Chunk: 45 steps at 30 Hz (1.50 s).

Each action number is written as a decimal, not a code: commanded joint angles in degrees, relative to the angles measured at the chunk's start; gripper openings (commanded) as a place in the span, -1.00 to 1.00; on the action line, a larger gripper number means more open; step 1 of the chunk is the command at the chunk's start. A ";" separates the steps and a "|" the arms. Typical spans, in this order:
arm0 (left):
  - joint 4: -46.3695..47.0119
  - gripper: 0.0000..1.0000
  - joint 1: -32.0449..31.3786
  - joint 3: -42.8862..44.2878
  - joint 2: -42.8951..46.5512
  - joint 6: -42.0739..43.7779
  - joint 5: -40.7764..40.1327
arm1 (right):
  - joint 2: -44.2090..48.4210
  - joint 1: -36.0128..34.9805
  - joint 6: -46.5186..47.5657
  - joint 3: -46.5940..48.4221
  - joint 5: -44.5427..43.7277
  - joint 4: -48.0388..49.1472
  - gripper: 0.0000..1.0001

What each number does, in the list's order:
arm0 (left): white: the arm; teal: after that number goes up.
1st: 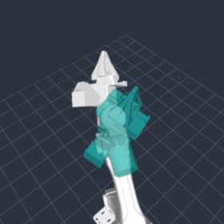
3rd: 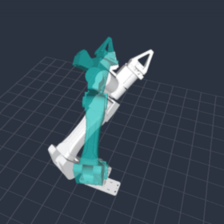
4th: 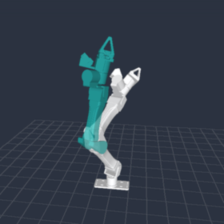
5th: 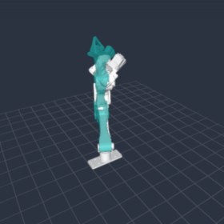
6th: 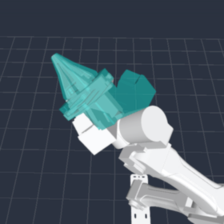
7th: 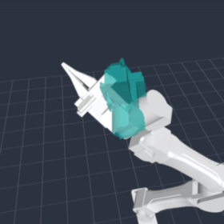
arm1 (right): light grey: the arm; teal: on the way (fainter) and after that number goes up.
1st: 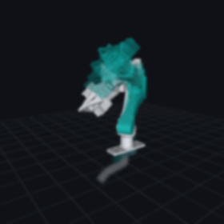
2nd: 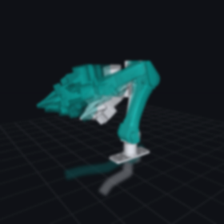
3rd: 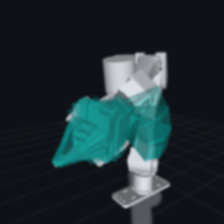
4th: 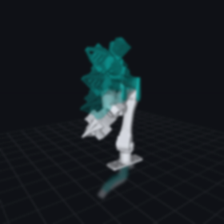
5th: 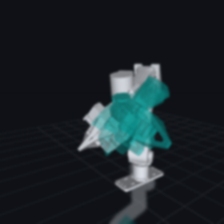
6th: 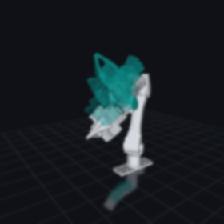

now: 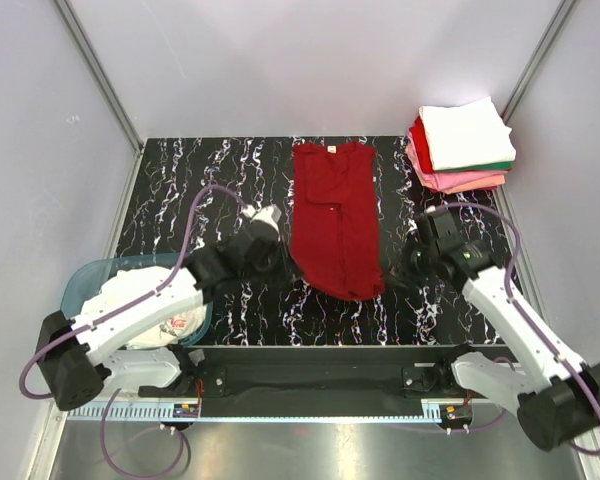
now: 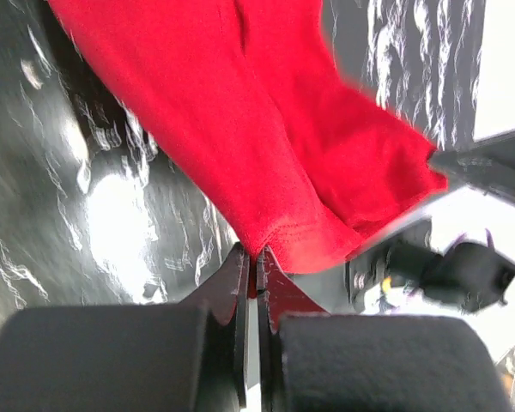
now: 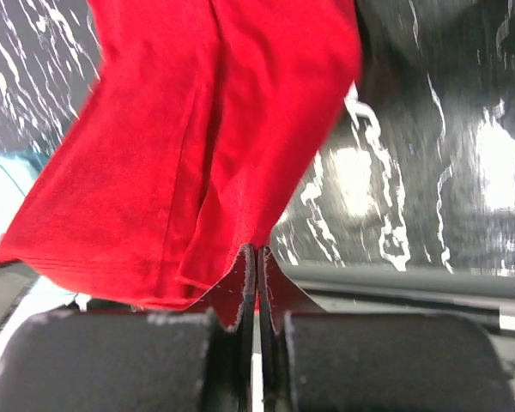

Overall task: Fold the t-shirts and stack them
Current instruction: Fold the tshirt

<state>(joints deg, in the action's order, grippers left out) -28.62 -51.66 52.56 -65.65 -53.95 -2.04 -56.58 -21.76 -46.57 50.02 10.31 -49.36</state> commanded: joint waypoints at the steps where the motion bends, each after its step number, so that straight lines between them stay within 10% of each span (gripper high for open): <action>1: -2.05 -0.96 5.15 6.76 -5.00 7.89 3.88 | -7.04 0.22 3.84 7.09 -4.94 1.72 -1.00; 21: -12.51 -0.99 26.87 53.96 -47.72 23.10 18.30 | -56.09 11.38 17.39 52.71 -2.75 0.76 -1.00; 28: -10.15 -0.66 30.82 62.31 -61.16 22.93 24.17 | -70.57 13.14 17.83 65.87 0.41 -1.17 -0.98; 29: -9.18 -0.54 31.26 63.62 -62.92 22.41 25.06 | -72.34 13.58 17.56 68.00 1.11 -1.52 -0.86; 30: -8.39 -0.35 31.70 65.55 -66.94 22.14 26.38 | -74.36 14.19 17.39 70.28 1.82 -1.70 -0.24; 33: -11.88 0.46 34.33 79.94 -76.95 20.56 30.69 | -84.97 15.60 17.04 88.50 1.92 -7.83 0.72; 36: -15.41 0.96 35.57 88.34 -76.15 20.47 33.07 | -86.69 16.04 18.61 95.69 0.95 -12.84 0.82; 45: -6.71 0.88 35.58 56.36 -52.93 26.26 25.52 | -50.17 14.56 15.98 40.41 1.12 14.43 0.64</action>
<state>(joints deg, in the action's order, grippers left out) -38.81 -14.09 112.18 -125.58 -31.07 24.40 -119.79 -5.32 -29.15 101.67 10.17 -45.89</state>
